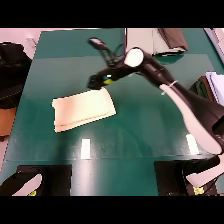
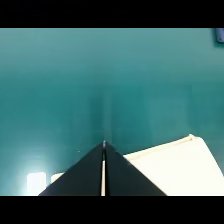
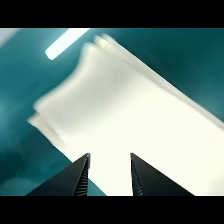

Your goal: Fold the shirts.

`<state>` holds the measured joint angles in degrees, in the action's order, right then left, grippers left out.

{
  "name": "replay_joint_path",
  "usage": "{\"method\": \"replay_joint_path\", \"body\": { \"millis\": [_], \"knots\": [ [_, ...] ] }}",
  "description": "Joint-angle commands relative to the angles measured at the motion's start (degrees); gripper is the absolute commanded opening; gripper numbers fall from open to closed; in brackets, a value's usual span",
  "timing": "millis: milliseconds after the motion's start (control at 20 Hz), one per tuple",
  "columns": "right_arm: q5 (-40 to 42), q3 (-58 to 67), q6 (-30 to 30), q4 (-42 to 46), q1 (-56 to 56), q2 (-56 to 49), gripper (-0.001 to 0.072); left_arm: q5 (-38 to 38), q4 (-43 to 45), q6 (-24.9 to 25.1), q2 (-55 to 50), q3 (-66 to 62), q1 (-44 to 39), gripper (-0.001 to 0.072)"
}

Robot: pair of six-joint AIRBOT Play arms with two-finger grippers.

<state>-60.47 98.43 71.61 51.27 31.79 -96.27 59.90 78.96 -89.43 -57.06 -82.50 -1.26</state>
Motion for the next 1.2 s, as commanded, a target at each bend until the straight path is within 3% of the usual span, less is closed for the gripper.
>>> {"method": "replay_joint_path", "body": {
  "millis": [0, 50, 100, 500, 700, 750, 900, 1150],
  "knots": [
    [-5.25, -10.95, 1.92, 2.16, -10.54, 3.04, 0.0418, -1.18, 0.13, 0.17, 0.22, 0.02, -4.31, 0.0027],
    [-5.14, -13.68, 1.92, 1.09, -12.68, 2.86, 0.0543, -1.44, 0.11, 0.22, 0.22, 0.02, -5.09, 0.0026],
    [-4.26, -15.98, 1.88, -0.59, -14.56, 2.51, 0.0570, -1.68, 0.07, 0.35, 0.22, 0.02, -5.57, 0.0026],
    [1.62, -18.56, -1.38, -18.23, -11.13, -8.72, 0.0569, -2.69, -0.28, 0.33, -0.46, 0.02, -5.97, 0.0026],
    [1.55, -10.25, -1.31, -18.93, -5.35, -16.13, 0.0560, -1.40, -2.64, 0.33, -1.70, 0.15, -5.97, 0.0027],
    [1.57, -7.96, -1.31, -18.58, -4.26, -17.46, 0.0467, -1.36, -3.26, 0.33, -1.88, 0.17, -5.97, 0.0027],
    [1.62, -1.60, -2.75, -18.10, -2.91, -20.06, 0.0015, -0.37, -4.96, 0.33, -2.16, 0.20, -5.99, 0.0026],
    [1.09, 2.78, -2.14, -14.49, -8.90, -15.04, 0.0015, -0.26, -5.35, 0.37, -2.23, 0.20, -10.95, 0.0026]
  ]
}}
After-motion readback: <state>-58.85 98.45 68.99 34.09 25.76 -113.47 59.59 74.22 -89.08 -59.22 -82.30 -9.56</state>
